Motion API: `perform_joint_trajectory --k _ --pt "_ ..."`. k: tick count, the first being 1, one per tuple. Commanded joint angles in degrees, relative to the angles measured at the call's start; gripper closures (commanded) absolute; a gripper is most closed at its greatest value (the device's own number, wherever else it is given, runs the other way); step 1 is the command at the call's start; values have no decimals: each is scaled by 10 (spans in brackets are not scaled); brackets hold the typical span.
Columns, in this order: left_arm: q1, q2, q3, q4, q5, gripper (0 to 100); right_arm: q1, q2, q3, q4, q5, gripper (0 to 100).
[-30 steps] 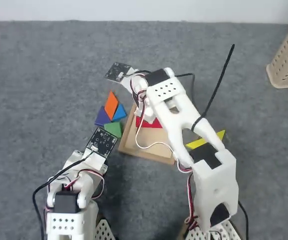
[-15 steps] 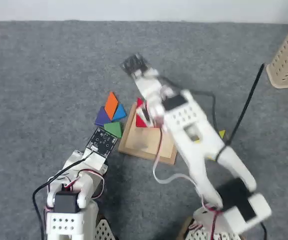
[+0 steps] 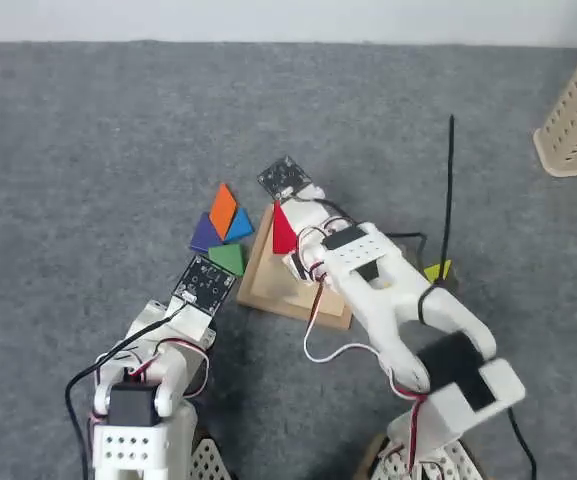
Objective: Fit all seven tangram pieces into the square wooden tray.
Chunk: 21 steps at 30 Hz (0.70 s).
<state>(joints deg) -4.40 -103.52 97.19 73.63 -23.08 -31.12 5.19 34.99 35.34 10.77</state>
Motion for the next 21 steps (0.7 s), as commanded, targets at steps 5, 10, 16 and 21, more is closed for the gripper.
perform_joint_trajectory --k 5,10,16,21 --pt "-2 -12 -7 -1 6 881 14 -3 -37 26 36 992" --pt "-2 -12 -7 -1 6 881 73 -4 -40 34 39 992" --pt "-2 -12 -7 -1 6 881 95 -45 -70 49 -13 992" --pt "-2 -12 -7 -1 6 881 36 -90 -75 17 -62 992"
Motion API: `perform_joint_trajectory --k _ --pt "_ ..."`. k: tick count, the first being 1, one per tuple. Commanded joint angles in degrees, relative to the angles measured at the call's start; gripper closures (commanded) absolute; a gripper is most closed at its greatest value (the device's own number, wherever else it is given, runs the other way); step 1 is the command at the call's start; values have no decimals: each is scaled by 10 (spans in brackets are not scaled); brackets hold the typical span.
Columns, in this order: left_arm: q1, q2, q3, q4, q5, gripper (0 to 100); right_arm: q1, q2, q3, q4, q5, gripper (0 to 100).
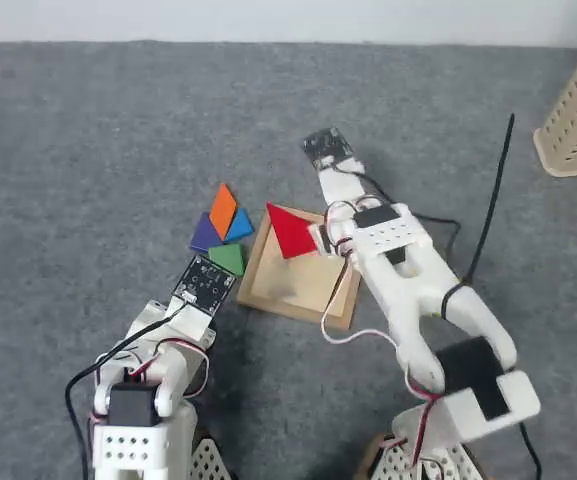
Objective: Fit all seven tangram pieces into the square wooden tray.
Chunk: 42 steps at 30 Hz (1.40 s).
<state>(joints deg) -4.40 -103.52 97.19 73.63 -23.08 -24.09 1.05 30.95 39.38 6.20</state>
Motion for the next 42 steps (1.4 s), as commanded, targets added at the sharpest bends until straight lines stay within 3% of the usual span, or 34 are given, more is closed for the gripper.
perform_joint_trajectory --k 1,9,13,19,24,35,42 --pt "-2 -12 -7 -1 6 881 -46 -43 -33 -36 -18 992" --pt "-2 -12 -7 -1 6 881 -44 87 -37 -125 -18 992" --pt "-2 -12 -7 -1 6 881 -26 92 -30 -109 -17 992" --pt "-2 -12 -7 -1 6 881 -3 46 13 -80 -14 992" --pt "-2 -12 -7 -1 6 881 14 14 51 -82 37 992" --pt "-2 -12 -7 -1 6 881 18 -71 39 -76 36 992" --pt "-2 -12 -7 -1 6 881 19 -232 44 50 40 992"
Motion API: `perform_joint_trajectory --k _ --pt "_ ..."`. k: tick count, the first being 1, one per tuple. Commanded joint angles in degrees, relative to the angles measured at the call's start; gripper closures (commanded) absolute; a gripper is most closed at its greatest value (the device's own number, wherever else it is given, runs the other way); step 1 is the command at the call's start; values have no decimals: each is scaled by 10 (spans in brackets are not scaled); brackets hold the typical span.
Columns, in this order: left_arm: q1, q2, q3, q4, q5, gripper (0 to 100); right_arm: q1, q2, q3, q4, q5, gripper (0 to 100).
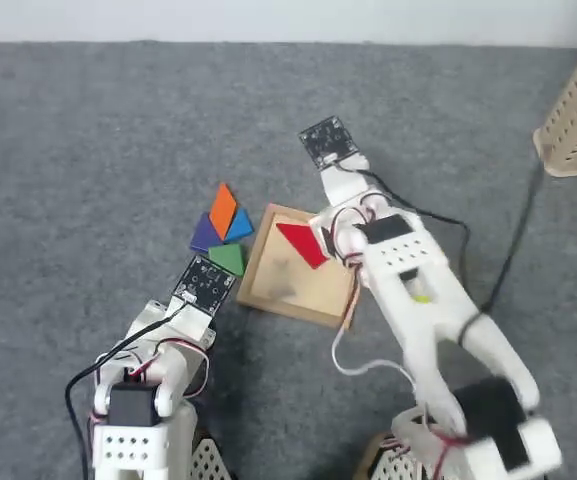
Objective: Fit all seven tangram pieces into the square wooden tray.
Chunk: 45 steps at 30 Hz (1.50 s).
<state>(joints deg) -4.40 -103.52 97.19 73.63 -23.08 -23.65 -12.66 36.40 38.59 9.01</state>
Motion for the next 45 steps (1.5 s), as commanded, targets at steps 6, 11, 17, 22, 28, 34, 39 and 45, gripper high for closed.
perform_joint_trajectory --k 6,11,17,22,28,34,39,45 --pt "-2 -12 -7 -1 6 881 15 -217 -10 189 12 992" --pt "-2 -12 -7 -1 6 881 65 -255 -10 295 48 992" --pt "-2 -12 -7 -1 6 881 181 -254 60 320 134 992" --pt "-2 -12 -7 -1 6 881 203 -254 129 320 185 916" --pt "-2 -12 -7 -1 6 881 192 -253 132 334 207 810" --pt "-2 -12 -7 -1 6 881 196 -156 114 313 110 810" --pt "-2 -12 -7 -1 6 881 189 -32 19 293 4 807" --pt "-2 -12 -7 -1 6 881 161 58 -39 294 -77 807"
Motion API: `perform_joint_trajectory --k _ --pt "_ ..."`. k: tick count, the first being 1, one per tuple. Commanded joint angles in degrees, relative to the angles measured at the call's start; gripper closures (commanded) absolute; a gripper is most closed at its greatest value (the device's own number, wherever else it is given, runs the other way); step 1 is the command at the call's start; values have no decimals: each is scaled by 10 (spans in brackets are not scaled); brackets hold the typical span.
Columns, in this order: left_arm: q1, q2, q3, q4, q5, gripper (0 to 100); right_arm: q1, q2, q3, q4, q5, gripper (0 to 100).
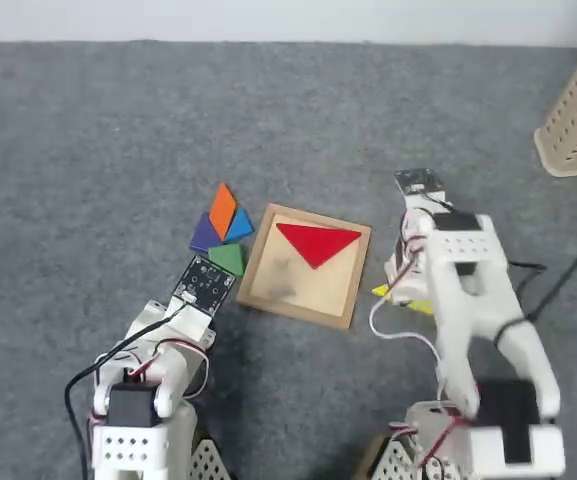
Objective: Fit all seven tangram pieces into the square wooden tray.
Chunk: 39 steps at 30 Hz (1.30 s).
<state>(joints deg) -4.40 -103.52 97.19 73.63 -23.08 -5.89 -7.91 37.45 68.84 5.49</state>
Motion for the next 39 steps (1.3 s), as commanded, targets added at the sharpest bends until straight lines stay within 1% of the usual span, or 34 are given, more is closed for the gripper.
perform_joint_trajectory --k 1,5,8,19,22,24,26,31,35,39 --pt "-2 -12 -7 -1 6 881 -19 17 -55 -8 -68 807" --pt "-2 -12 -7 -1 6 881 -15 36 -82 -8 -171 807" --pt "-2 -12 -7 -1 6 881 -11 50 -92 -12 -214 807" --pt "-2 -12 -7 -1 6 881 -6 148 -149 -25 -225 806" --pt "-2 -12 -7 -1 6 881 2 180 -173 -23 -253 806" --pt "-2 -12 -7 -1 6 881 15 196 -184 -21 -249 806" --pt "-2 -12 -7 -1 6 881 42 209 -192 -20 -226 806" --pt "-2 -12 -7 -1 6 881 87 218 -214 -20 -108 806" --pt "-2 -12 -7 -1 6 881 98 211 -224 -16 -100 806" --pt "-2 -12 -7 -1 6 881 94 159 -233 15 -117 806"
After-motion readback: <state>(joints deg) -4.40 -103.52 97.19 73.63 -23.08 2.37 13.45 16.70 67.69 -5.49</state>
